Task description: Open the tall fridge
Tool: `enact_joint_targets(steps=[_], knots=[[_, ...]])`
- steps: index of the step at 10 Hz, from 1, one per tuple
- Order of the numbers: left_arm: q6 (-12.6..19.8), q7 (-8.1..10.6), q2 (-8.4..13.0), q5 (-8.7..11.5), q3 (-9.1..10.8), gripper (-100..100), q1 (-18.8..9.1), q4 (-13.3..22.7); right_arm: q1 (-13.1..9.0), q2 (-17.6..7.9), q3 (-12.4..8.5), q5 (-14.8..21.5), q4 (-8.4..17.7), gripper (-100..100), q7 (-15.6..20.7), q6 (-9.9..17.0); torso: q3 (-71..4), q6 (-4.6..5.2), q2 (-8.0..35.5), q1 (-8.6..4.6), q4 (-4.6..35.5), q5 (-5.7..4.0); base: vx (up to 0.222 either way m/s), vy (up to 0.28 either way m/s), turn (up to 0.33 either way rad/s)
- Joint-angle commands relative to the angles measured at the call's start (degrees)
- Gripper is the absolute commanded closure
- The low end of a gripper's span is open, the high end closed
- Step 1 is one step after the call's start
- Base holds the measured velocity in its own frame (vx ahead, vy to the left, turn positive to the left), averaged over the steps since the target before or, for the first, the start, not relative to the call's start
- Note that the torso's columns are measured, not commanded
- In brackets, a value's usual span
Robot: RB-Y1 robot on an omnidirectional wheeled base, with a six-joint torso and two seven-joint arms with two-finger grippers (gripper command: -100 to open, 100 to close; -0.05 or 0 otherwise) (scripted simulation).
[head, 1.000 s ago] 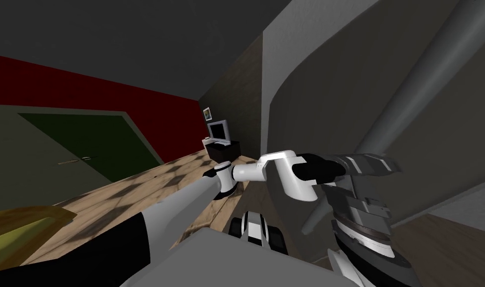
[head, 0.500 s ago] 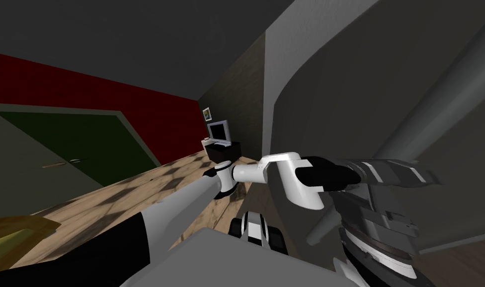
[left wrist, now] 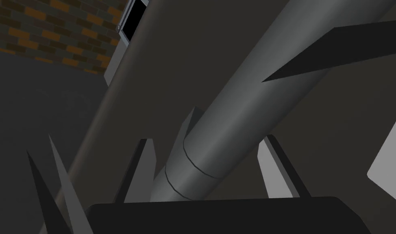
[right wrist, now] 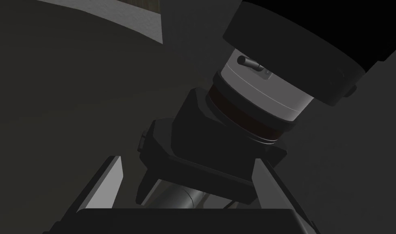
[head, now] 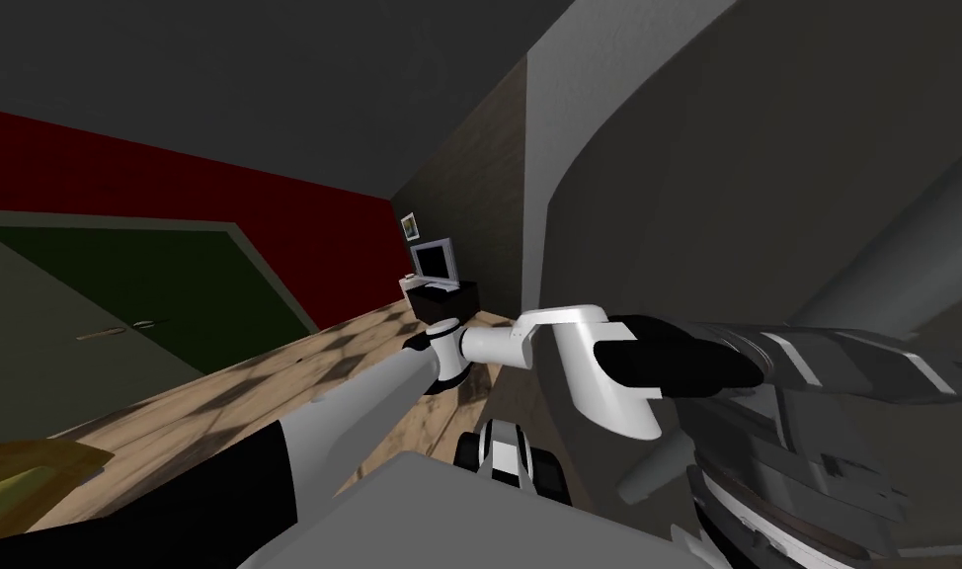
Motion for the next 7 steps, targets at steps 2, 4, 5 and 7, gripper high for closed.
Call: enact_joint_targets(steps=[2,4,5,7], knots=[[-2.1,0.25,-1.2,1.7,-2.12,100,-0.5,-3.3,1.1,0.0,0.0,0.0,0.1,0,0.0,-2.6,-0.2,-0.05,-0.1,-0.26,0.0,0.11,0.127,0.177,-0.023],[1.0,1.07,1.0,3.3,0.29,-100,-2.7,-3.4,1.7,0.1,-0.1,-0.1,0.2,0,-0.1,-4.4,0.2,0.25,0.2,-1.02,0.0,-0.4,0.022,0.003,-0.003],[2.4,1.67,1.2,4.6,1.16,-100,-4.5,-4.2,1.7,0.1,-0.1,-0.1,0.2,0,-0.1,-4.4,0.5,0.34,0.6,-1.61,0.1,-0.73,0.021,-0.058,0.03],[3.9,2.28,1.5,5.9,2.03,-100,-6.3,-5.0,1.7,0.1,-0.1,-0.1,0.2,0,-0.1,-4.5,0.6,0.46,0.6,-1.59,0.1,-0.85,0.027,-0.059,0.019]])
